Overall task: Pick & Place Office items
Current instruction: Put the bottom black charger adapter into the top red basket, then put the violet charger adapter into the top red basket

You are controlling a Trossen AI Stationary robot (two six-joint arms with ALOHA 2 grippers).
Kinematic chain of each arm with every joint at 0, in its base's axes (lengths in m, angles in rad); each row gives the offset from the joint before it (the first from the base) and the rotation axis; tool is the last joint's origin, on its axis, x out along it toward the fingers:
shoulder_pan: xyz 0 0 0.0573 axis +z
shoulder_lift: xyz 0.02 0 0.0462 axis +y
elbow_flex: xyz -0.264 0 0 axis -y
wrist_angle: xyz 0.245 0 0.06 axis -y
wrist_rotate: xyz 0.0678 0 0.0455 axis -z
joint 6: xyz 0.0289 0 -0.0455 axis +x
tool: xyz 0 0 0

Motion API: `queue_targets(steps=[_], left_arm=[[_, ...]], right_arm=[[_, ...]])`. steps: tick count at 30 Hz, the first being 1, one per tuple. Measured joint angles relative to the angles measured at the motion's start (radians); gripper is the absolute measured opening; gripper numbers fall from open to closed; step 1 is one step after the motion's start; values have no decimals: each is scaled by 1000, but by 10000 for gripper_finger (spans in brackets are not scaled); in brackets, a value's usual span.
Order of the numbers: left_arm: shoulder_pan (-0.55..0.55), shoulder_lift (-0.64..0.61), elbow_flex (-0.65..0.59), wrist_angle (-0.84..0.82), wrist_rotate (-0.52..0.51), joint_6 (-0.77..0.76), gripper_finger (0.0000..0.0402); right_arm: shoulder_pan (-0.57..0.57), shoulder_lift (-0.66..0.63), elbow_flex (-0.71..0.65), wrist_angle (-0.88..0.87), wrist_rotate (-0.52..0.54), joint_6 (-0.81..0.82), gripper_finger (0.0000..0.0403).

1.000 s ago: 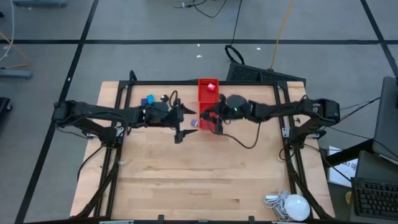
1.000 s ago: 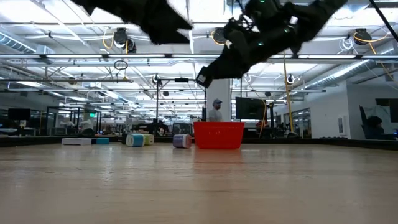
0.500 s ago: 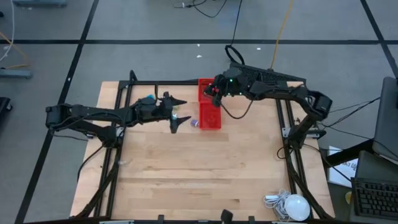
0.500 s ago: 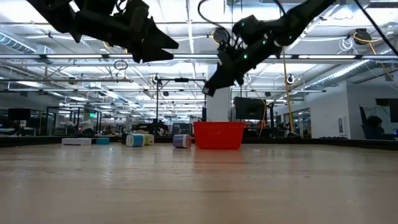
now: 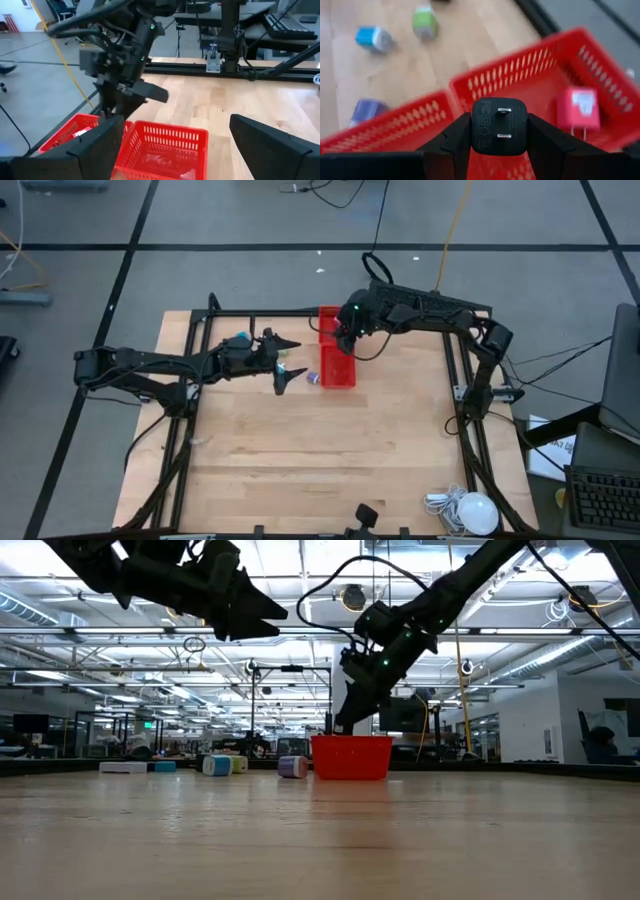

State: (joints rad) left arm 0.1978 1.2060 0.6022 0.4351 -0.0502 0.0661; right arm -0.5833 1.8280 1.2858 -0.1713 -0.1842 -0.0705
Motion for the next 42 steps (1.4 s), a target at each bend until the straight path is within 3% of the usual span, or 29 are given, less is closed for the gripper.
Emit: queue_targets(steps=[7, 28, 36, 42], left_arm=[[-2, 0, 0, -5, 0, -1, 362], [-4, 0, 1, -5, 0, -19, 379], [-4, 0, 1, -5, 0, -19, 365], [-4, 0, 1, -5, -1, -19, 362]], right_arm=[[-5, 4, -32, 11, 107, -19, 143], [-8, 5, -133, 100, 105, -13, 143], [2, 5, -134, 139, 105, -13, 243], [21, -23, -135, 148, 108, -43, 266]])
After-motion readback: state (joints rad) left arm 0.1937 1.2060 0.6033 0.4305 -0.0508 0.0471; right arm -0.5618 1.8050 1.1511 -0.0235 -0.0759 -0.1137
